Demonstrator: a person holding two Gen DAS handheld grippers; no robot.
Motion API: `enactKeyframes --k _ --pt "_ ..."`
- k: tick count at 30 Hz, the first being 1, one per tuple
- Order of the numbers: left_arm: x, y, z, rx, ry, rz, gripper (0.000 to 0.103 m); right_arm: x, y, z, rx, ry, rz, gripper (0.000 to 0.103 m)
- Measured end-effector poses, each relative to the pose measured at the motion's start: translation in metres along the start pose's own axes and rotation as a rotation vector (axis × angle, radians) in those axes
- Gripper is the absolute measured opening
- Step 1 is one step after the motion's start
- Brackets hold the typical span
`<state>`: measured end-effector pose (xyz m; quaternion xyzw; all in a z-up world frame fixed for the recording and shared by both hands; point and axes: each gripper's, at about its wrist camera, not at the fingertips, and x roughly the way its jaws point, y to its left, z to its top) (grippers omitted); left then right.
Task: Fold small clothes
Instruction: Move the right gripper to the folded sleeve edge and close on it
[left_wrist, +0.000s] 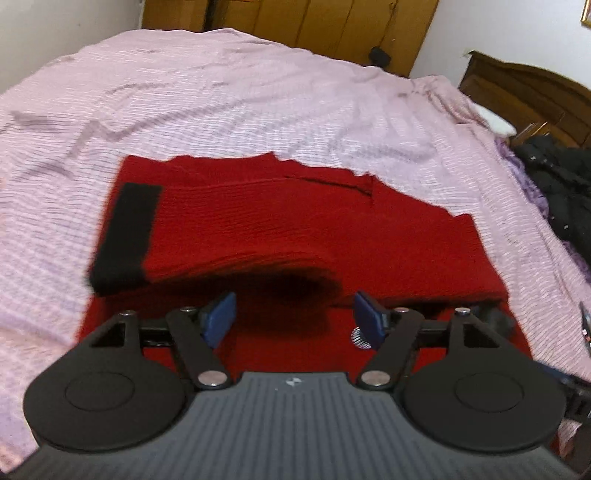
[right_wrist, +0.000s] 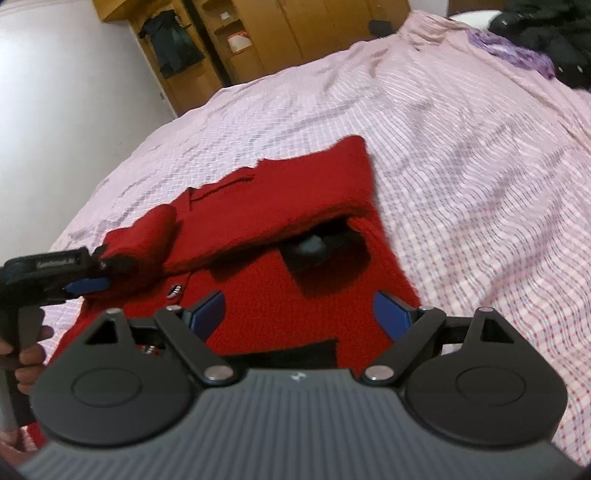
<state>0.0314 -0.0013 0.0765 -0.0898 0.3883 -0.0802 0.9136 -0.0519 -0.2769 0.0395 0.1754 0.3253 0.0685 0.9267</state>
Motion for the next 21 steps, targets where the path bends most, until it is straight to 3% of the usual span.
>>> enactKeyframes --k 9,21 --pt "-0.025 0.037 -0.006 0.013 0.004 0.186 0.081 0.009 0.046 0.018 -0.146 0.002 0.048 0.088" --pt "-0.029 0.075 -0.015 -0.026 -0.004 0.292 0.081 0.048 0.13 0.04 -0.363 0.072 0.132 0.088"
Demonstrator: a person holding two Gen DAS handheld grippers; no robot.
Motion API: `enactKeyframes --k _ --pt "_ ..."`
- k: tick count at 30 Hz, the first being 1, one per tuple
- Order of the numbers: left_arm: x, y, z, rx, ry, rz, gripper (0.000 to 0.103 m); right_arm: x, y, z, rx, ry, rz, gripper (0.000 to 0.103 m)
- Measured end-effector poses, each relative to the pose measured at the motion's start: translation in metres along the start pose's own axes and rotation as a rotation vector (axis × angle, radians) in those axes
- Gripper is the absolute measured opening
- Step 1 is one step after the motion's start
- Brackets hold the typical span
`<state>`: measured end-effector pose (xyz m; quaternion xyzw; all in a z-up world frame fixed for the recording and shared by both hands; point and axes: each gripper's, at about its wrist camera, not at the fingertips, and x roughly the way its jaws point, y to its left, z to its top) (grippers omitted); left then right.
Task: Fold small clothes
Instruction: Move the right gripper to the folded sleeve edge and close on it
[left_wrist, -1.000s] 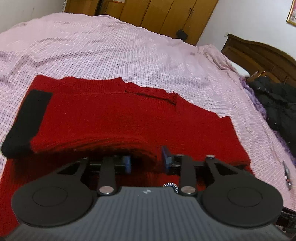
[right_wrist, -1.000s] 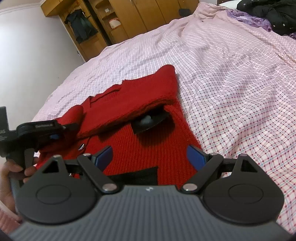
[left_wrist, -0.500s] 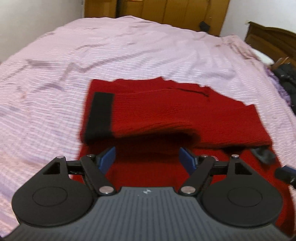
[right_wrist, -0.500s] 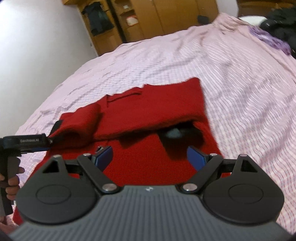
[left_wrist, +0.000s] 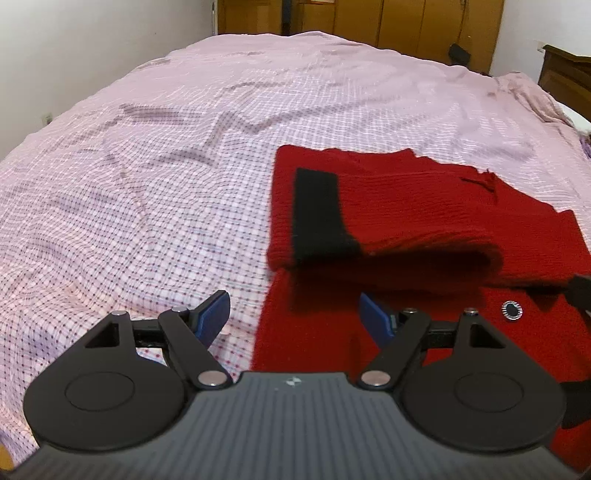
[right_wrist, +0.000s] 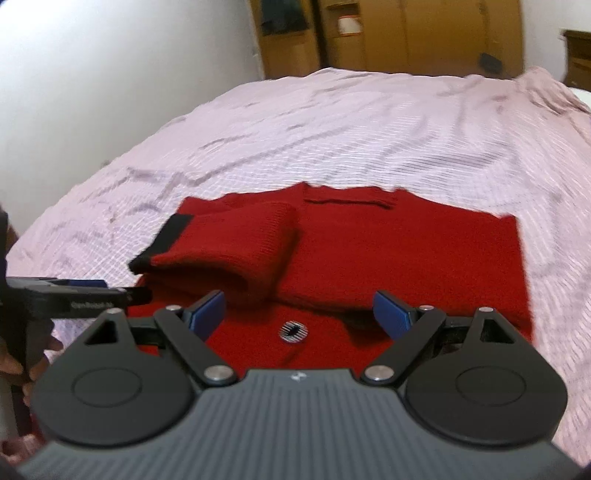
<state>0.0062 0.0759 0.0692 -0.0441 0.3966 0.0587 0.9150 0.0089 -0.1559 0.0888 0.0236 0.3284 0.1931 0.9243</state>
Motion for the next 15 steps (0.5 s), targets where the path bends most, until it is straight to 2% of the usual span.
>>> enactKeyframes --k 8,11,15 --pt "0.007 0.01 -0.006 -0.042 0.017 -0.01 0.081 0.04 0.052 0.017 -0.188 0.049 0.02 0.088" --pt "0.008 0.014 -0.008 -0.055 0.021 -0.013 0.081 0.057 0.066 0.02 -0.255 0.061 -0.004 0.088" --pt "0.011 0.014 -0.009 -0.062 0.025 -0.02 0.081 0.073 0.075 0.025 -0.282 0.082 -0.013 0.088"
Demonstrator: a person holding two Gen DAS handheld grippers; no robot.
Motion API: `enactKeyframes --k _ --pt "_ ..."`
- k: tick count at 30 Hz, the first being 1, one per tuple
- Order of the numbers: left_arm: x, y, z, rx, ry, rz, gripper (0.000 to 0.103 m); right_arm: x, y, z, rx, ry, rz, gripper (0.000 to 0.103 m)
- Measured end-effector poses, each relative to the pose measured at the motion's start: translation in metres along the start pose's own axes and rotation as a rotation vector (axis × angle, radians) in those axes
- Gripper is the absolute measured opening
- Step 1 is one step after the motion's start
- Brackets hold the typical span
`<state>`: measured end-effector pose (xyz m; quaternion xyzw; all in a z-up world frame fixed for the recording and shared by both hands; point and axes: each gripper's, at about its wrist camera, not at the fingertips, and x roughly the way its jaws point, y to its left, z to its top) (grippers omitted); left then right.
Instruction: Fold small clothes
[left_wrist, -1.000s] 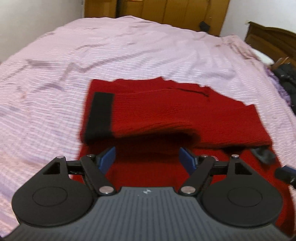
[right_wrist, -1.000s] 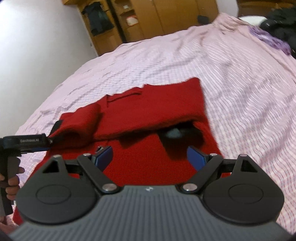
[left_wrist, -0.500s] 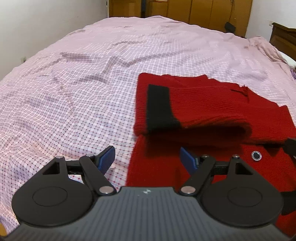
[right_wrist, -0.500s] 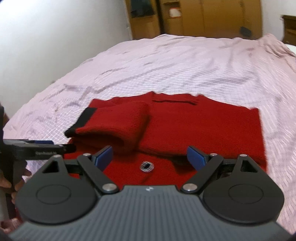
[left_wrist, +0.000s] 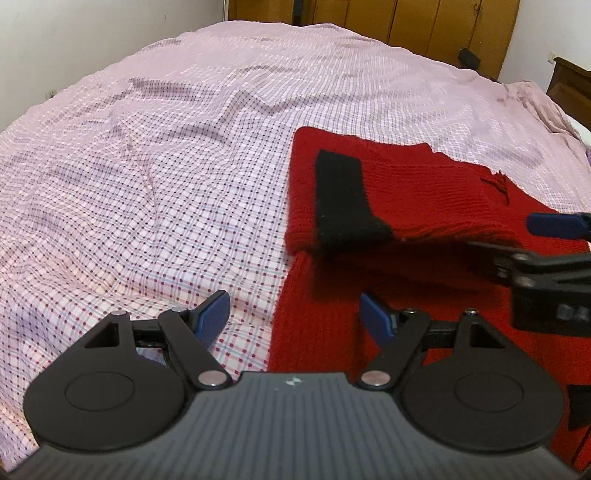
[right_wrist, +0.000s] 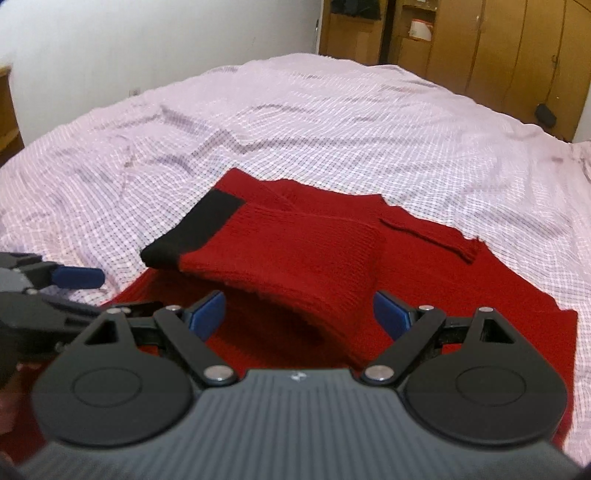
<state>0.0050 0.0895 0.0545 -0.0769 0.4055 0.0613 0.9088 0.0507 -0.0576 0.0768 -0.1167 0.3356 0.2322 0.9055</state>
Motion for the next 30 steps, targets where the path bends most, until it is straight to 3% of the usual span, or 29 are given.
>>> enactKeyframes --k 6,8,11,13,15,19,30 --pt "0.005 0.0 -0.001 -0.008 0.004 -0.018 0.081 0.019 0.01 0.006 -0.033 0.005 0.006 0.088" --pt "0.007 0.001 -0.002 -0.01 0.007 -0.02 0.081 0.024 0.013 0.007 -0.036 0.006 0.006 0.081" --pt "0.009 0.002 -0.003 -0.013 0.008 -0.02 0.081 0.031 0.015 0.006 -0.047 0.002 -0.004 0.06" --pt "0.009 0.003 -0.003 -0.015 0.008 -0.018 0.081 0.032 0.014 0.006 -0.043 -0.001 -0.013 0.034" --pt "0.009 0.002 -0.002 -0.015 0.006 -0.014 0.081 0.03 0.01 0.006 -0.022 -0.017 -0.007 0.022" --pt "0.01 0.0 0.001 -0.013 -0.005 -0.01 0.081 0.015 -0.006 0.011 0.056 -0.074 0.0 0.015" --pt "0.01 -0.012 0.012 0.009 -0.031 -0.01 0.081 -0.037 -0.076 0.006 0.261 -0.211 -0.084 0.012"
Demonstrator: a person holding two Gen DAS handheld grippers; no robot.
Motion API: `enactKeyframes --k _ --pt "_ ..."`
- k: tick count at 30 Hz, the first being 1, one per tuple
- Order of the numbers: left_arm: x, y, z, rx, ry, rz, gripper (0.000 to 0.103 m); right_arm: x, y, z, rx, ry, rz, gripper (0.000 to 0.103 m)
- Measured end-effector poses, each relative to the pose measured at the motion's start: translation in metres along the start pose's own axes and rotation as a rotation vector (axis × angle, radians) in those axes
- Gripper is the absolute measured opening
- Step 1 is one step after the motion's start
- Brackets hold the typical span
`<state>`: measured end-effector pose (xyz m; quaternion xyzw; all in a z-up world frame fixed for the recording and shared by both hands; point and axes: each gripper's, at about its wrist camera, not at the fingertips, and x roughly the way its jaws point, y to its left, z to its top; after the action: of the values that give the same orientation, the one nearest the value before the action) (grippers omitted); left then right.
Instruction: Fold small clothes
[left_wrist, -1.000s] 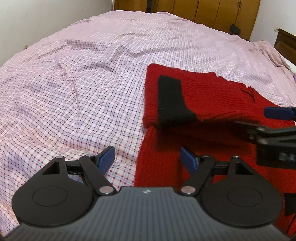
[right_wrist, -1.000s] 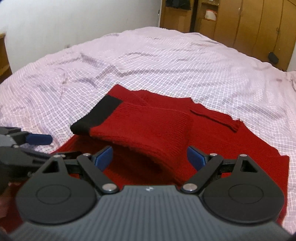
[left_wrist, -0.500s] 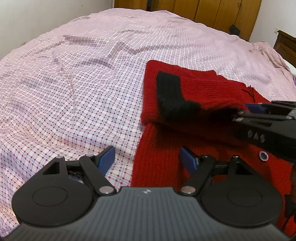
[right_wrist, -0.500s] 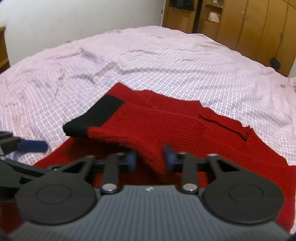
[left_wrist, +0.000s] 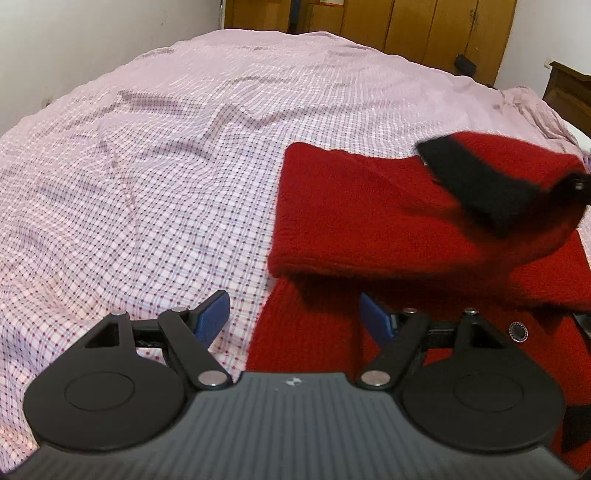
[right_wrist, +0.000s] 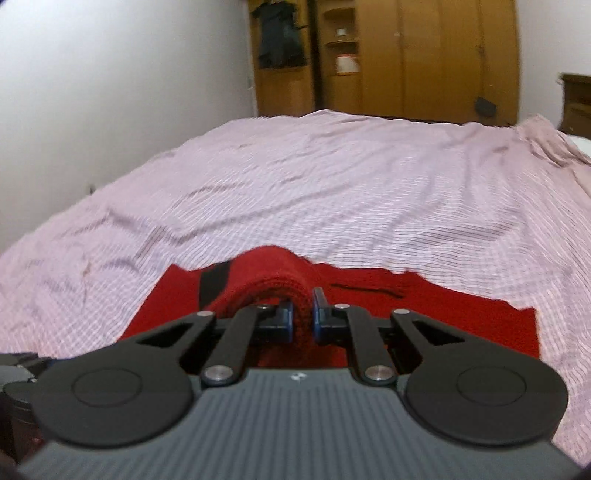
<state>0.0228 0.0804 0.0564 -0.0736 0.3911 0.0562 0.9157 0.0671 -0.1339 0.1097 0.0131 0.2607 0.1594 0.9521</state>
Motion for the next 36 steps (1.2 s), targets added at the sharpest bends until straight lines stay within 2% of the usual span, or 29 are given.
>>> enactKeyframes --k 6,11,14,16,18,28,32,36 --pt "0.008 -0.006 0.0 0.018 0.008 0.007 0.081 -0.012 -0.031 -0.012 0.096 -0.002 -0.044 0.012" --pt "0.021 -0.013 0.001 0.025 0.026 0.02 0.081 0.003 -0.057 -0.038 0.215 0.088 -0.049 0.015" --pt "0.028 -0.013 0.0 0.021 0.038 0.021 0.081 0.013 -0.072 -0.052 0.287 0.136 -0.056 0.03" --pt "0.03 -0.012 -0.001 0.02 0.038 0.022 0.081 0.012 -0.082 -0.059 0.318 0.14 -0.073 0.051" --pt "0.031 -0.011 -0.001 0.017 0.038 0.021 0.082 0.008 -0.09 -0.062 0.342 0.141 -0.081 0.056" --pt "0.028 -0.015 0.001 0.022 0.048 0.032 0.083 -0.028 -0.128 -0.074 0.394 0.148 -0.15 0.055" --pt "0.015 -0.017 0.004 0.041 0.051 0.022 0.083 -0.045 -0.142 -0.073 0.383 0.156 -0.175 0.055" --pt "-0.006 -0.021 0.013 0.066 0.019 -0.013 0.083 -0.063 -0.152 -0.064 0.345 0.122 -0.187 0.055"
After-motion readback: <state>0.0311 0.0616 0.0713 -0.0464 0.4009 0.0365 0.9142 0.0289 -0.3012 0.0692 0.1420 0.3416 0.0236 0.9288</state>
